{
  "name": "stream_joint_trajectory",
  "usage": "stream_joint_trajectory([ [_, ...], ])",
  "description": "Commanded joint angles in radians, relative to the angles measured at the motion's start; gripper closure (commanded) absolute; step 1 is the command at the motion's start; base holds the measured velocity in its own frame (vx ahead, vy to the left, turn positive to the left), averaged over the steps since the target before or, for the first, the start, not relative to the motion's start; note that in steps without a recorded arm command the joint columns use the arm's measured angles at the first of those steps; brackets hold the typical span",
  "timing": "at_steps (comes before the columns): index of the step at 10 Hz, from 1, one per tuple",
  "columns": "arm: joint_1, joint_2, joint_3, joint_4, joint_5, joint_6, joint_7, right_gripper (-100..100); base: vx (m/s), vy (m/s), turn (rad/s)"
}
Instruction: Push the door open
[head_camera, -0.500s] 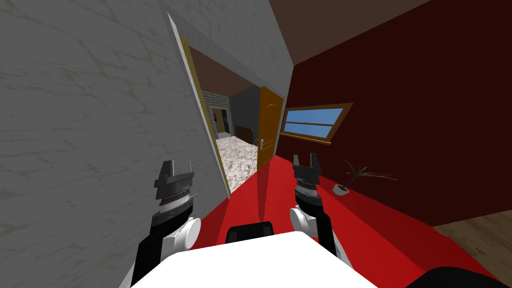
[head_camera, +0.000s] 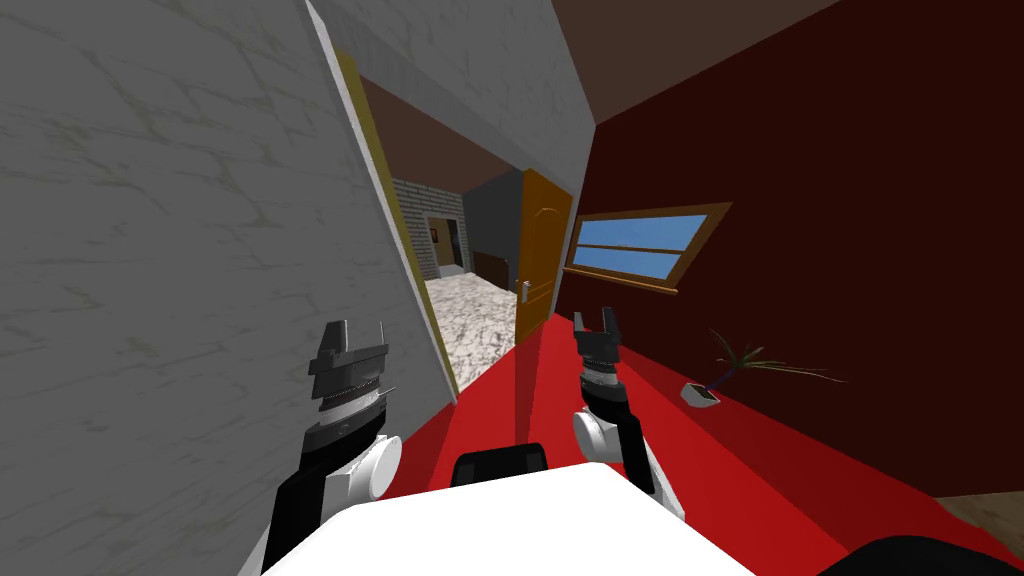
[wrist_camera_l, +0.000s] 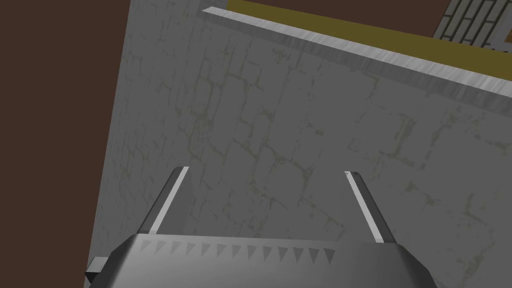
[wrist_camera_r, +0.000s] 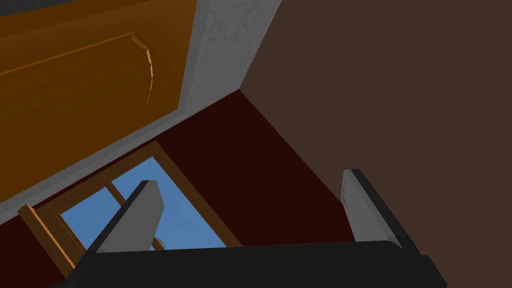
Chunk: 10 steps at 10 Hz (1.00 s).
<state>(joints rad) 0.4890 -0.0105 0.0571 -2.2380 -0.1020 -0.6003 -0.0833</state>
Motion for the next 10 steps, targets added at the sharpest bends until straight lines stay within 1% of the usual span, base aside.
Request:
stream_joint_trajectory([
  [1,-0.014,-0.013,0.001,0.029,0.000,0.004,-0.007,-100,0.133,-0.088,0.052],
  [2,-0.031,-0.022,0.007,0.058,0.002,0.010,-0.012,-100,0.143,-0.094,0.080],
  [3,-0.040,-0.027,0.010,0.074,0.004,0.014,-0.015,-100,0.121,-0.118,0.064],
  [4,-0.058,-0.037,0.016,0.104,0.006,0.021,-0.020,-100,0.115,-0.126,0.105],
  [10,-0.122,-0.066,0.038,0.212,0.016,0.045,-0.038,-100,0.098,-0.089,0.064],
])
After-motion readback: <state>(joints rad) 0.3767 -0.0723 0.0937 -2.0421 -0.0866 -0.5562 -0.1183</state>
